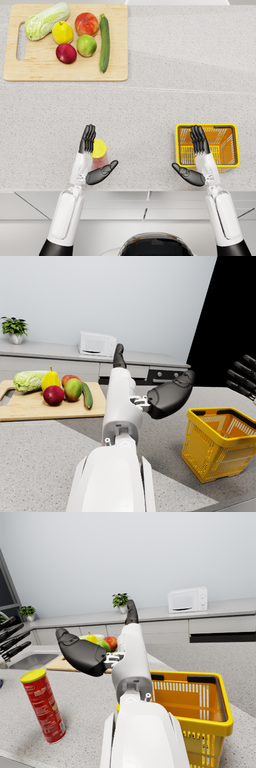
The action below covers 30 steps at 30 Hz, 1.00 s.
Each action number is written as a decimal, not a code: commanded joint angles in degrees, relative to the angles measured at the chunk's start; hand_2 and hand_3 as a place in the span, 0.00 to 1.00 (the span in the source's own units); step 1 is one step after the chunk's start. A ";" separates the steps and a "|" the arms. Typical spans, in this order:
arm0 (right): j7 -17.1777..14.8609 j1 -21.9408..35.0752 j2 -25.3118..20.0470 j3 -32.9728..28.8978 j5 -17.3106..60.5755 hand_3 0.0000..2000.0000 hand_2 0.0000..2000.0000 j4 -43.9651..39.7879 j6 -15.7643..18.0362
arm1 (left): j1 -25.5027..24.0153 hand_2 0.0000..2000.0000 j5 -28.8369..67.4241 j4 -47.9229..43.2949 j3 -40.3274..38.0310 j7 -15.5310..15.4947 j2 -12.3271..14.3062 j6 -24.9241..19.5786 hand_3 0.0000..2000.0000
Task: Pick up the red potato chip and place it into the yellow basket
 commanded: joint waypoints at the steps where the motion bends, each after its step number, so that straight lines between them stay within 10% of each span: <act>1: 0.31 1.52 -0.84 -2.72 0.00 0.00 0.00 0.71 -0.31 | 1.46 0.00 0.00 0.87 -2.28 -0.31 0.82 -0.31 0.00; 10: 1.06 1.19 -2.02 -4.29 19.38 0.00 0.00 0.65 -1.04 | 1.05 0.00 21.00 2.47 -4.85 -1.05 1.99 -1.05 0.00; 30: 1.09 3.48 -5.75 -0.53 21.75 0.00 0.00 -2.83 -1.08 | 4.92 0.00 24.32 34.30 0.76 -1.09 6.04 -1.09 0.00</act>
